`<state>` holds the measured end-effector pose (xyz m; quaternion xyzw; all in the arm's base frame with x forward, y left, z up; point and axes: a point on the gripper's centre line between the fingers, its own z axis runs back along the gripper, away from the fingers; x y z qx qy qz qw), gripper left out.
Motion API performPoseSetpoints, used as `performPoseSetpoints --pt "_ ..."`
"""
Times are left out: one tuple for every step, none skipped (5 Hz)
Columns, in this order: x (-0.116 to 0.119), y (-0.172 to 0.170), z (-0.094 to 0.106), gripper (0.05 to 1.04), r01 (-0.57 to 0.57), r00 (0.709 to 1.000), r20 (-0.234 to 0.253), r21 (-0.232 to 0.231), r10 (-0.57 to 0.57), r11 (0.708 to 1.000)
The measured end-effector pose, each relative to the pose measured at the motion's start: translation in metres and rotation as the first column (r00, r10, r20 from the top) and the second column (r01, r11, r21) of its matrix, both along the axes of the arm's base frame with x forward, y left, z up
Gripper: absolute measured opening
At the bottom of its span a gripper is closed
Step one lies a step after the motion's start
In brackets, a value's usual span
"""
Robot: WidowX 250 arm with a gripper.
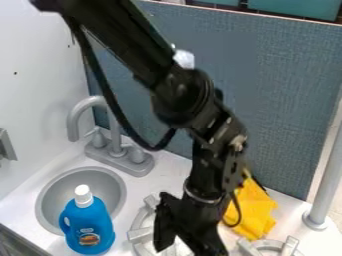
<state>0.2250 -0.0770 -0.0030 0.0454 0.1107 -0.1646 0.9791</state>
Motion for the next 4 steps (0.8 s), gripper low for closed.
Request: performPoseSetpoints --pt "0.005 0.001 -0.024 1.000 -0.030 1.000 0.005 0.001 0.030 1.000" --pt "0.011 0.003 -0.045 1.000 -0.082 0.997 -0.015 -0.014 0.082 0.997" --pt "0.015 0.002 -0.056 1.000 -0.098 0.995 -0.008 -0.041 0.097 0.994" --pt "0.018 -0.004 -0.069 1.000 -0.098 0.995 0.000 -0.073 0.098 0.993"
